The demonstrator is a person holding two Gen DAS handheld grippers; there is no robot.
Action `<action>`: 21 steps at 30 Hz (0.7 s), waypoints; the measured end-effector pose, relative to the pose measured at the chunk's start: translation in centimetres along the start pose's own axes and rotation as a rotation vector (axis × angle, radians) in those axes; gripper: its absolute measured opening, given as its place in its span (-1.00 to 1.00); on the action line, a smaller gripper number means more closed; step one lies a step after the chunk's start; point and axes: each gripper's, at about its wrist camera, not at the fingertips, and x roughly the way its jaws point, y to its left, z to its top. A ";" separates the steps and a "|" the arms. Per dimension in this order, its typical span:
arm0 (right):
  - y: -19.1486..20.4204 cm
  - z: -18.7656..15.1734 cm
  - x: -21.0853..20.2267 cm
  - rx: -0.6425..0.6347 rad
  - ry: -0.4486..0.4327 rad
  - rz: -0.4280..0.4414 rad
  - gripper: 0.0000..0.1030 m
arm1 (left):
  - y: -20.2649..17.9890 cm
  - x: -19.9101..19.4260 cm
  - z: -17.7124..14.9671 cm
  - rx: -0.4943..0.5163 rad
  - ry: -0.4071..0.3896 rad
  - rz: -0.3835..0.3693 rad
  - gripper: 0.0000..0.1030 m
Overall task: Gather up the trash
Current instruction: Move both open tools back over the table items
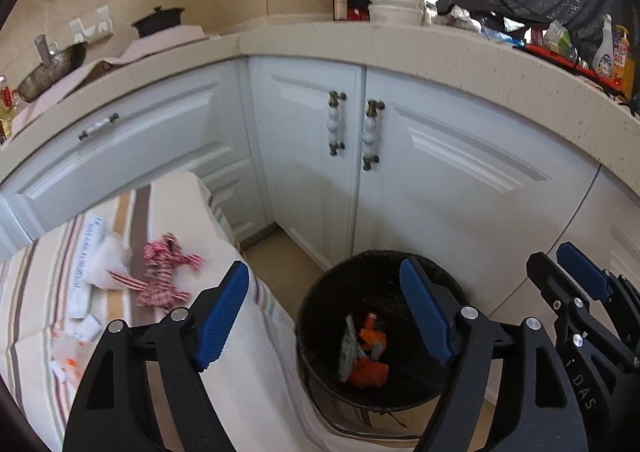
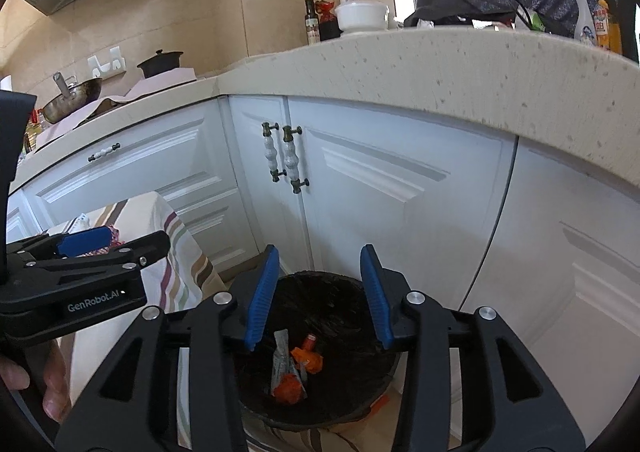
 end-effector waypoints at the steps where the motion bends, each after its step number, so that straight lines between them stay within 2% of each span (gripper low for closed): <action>1: 0.3 0.1 -0.2 -0.002 -0.003 0.003 -0.20 | 0.3 -0.4 0.0 0.000 -0.008 0.005 0.49; 10: 4.0 0.7 -2.0 -0.039 -0.027 0.054 -0.19 | 5.4 -3.6 -0.7 -0.059 -0.052 0.068 0.51; 15: 6.8 0.9 -2.4 -0.066 -0.025 0.103 -0.19 | 9.0 -5.4 -1.7 -0.087 -0.079 0.143 0.51; 21: 11.2 0.7 -2.5 -0.114 -0.014 0.183 -0.19 | 13.8 -6.9 -3.6 -0.147 -0.066 0.220 0.51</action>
